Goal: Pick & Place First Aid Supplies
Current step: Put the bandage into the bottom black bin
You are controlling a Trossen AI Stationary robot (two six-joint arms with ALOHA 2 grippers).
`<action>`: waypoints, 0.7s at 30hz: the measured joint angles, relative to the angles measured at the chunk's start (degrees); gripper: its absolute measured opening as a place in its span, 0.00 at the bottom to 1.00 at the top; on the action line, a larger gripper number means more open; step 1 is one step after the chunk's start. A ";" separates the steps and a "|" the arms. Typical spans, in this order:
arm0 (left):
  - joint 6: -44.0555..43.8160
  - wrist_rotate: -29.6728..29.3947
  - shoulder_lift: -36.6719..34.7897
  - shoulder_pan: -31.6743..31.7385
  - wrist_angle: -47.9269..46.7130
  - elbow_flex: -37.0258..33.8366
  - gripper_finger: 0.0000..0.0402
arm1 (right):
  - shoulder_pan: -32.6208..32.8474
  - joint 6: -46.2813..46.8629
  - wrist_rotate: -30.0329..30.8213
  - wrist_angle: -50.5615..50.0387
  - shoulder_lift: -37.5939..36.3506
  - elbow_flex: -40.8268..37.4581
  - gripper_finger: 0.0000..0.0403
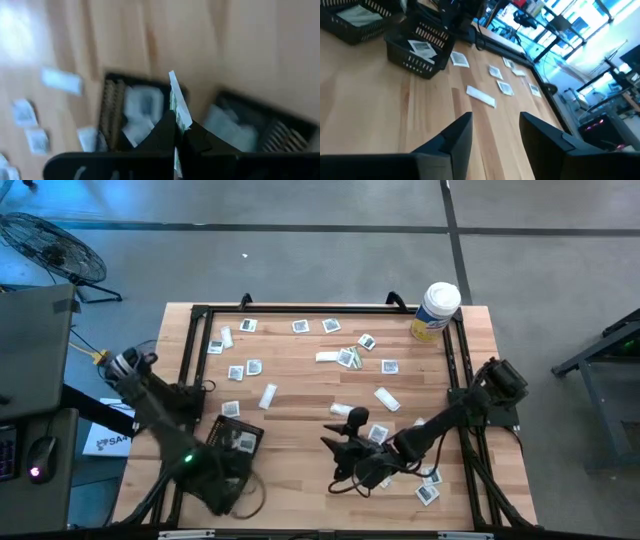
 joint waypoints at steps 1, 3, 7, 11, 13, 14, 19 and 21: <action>-1.91 1.47 0.42 -1.30 -1.31 0.14 0.00 | -0.42 0.67 0.11 -0.38 0.00 -0.02 0.39; -6.39 3.88 1.78 -3.72 -3.42 -0.70 0.00 | -1.14 1.06 0.19 -0.35 0.00 -0.02 0.39; -13.47 9.27 5.72 -6.99 -2.85 -2.81 0.00 | -2.33 1.96 -1.41 -0.67 0.00 -0.02 0.37; -12.67 9.75 11.09 -8.01 -1.55 -3.20 0.00 | -3.03 2.09 -2.83 -0.66 0.00 -0.02 0.36; -10.83 9.67 13.43 -7.70 -0.99 -3.20 0.00 | -3.08 2.49 -2.85 -0.59 0.00 -0.02 0.36; -9.89 9.60 14.48 -7.66 -0.97 -3.22 0.00 | -3.08 2.55 -2.79 -0.62 0.00 -0.02 0.36; -5.36 10.99 17.65 -6.51 -1.53 -3.29 0.01 | -2.84 2.58 -2.68 -0.69 0.00 -0.02 0.36; -5.23 10.96 17.52 -6.06 -1.58 -3.28 0.02 | -2.82 3.18 -2.69 -0.96 0.00 -0.02 0.36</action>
